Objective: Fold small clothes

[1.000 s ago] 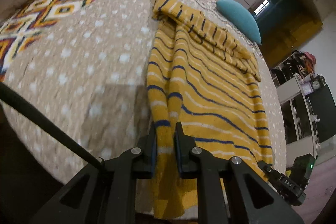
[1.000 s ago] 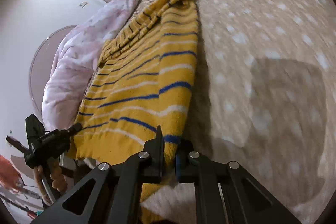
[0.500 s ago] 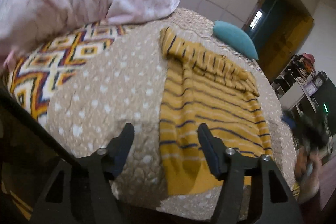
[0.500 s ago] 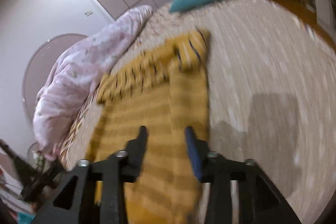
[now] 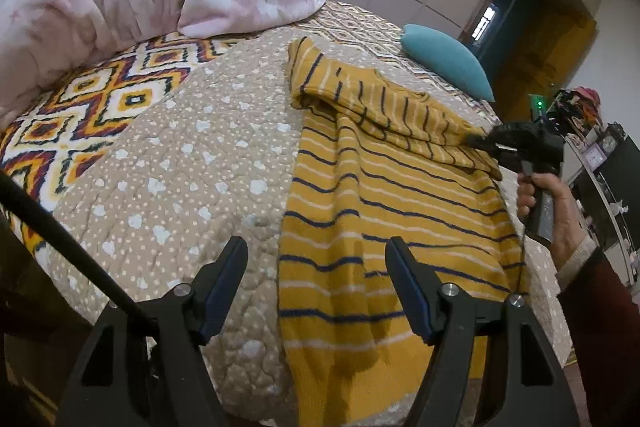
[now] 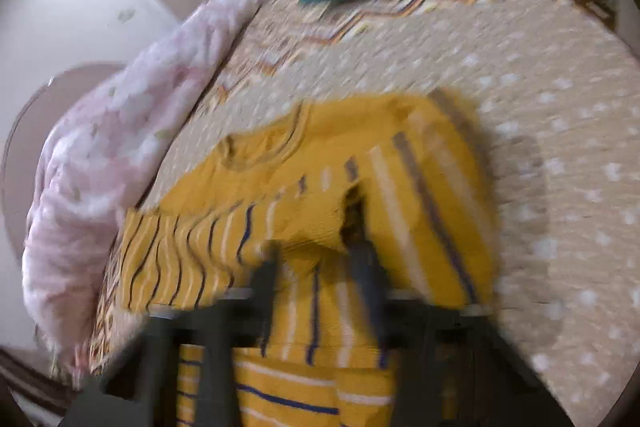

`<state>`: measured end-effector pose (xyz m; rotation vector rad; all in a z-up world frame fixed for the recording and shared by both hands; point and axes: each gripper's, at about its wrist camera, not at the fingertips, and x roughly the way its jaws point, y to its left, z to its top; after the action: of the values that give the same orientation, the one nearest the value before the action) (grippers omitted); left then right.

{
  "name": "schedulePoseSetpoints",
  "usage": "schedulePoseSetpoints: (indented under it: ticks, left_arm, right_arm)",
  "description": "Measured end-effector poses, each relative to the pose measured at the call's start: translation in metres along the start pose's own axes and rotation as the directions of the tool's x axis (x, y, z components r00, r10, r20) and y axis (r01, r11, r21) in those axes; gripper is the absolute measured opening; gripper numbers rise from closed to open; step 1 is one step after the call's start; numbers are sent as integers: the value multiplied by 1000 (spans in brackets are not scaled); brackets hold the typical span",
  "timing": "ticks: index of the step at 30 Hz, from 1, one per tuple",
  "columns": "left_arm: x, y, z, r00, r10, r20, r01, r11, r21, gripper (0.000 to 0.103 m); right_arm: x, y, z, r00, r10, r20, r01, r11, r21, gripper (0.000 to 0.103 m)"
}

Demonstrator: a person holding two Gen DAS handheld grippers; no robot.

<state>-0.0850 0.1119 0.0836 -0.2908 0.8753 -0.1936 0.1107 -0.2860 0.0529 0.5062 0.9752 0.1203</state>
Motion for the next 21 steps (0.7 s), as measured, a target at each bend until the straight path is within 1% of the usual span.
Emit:
schedulePoseSetpoints:
  ticks: [2, 4, 5, 7, 8, 9, 10, 11, 12, 13, 14, 15, 16, 18, 20, 21]
  left_arm:
    - [4, 1, 3, 1000, 0, -2, 0, 1000, -6, 70]
    - [7, 0, 6, 1000, 1, 2, -1, 1000, -4, 70]
    - [8, -1, 8, 1000, 1, 3, -1, 1000, -1, 70]
    - [11, -3, 11, 1000, -1, 2, 1, 1000, 4, 70]
    - [13, -4, 12, 1000, -2, 0, 2, 1000, 5, 70]
    - [14, -5, 13, 1000, -5, -1, 5, 1000, 6, 70]
    - [15, -7, 14, 1000, -12, 0, 12, 1000, 5, 70]
    - [15, -8, 14, 1000, -16, 2, 16, 1000, 6, 70]
    - [16, -10, 14, 1000, -16, 3, 16, 1000, 9, 70]
    - [19, -11, 13, 1000, -15, -1, 15, 1000, 12, 70]
    - [20, -12, 13, 1000, -16, -8, 16, 1000, 14, 70]
    - [23, -14, 13, 1000, -18, -17, 19, 1000, 16, 70]
    - [25, -15, 13, 1000, -20, -24, 20, 1000, 16, 70]
    - [27, -17, 12, 999, -22, -32, 23, 1000, 19, 70]
    - [28, -19, 11, 999, -21, -33, 21, 999, 24, 70]
    - [28, -19, 11, 999, -19, -33, 20, 999, 26, 70]
  right_arm:
    - [-10, 3, 0, 999, -7, 32, 8, 999, -37, 1]
    - [-28, -5, 5, 996, -35, 86, 37, 999, -21, 1]
    - [-35, -12, 9, 992, -67, 110, 67, 998, 3, 1]
    - [-45, -31, 19, 971, -190, 144, 184, 981, 53, 1]
    - [-47, -40, 23, 955, -259, 147, 249, 965, 82, 1]
    - [-51, -51, 24, 956, -255, 147, 238, 964, 122, 3]
    - [-53, -56, 24, 972, -181, 148, 159, 977, 145, 5]
    - [-54, -59, 22, 988, -60, 143, 38, 987, 156, 5]
    - [-53, -57, 20, 991, 18, 130, -37, 989, 145, 6]
    - [-51, -52, 19, 991, 56, 121, -71, 989, 128, 22]
    - [-46, -44, 18, 990, 75, 119, -87, 991, 97, 48]
    - [-43, -38, 19, 989, 77, 123, -87, 993, 78, 62]
    - [-39, -34, 20, 990, 70, 125, -79, 995, 64, 62]
    - [-20, -27, 24, 993, 56, 104, -63, 996, 64, 63]
    - [1, -24, 26, 998, 39, 58, -43, 997, 70, 63]
    - [13, -22, 25, 999, 31, 37, -33, 997, 67, 60]
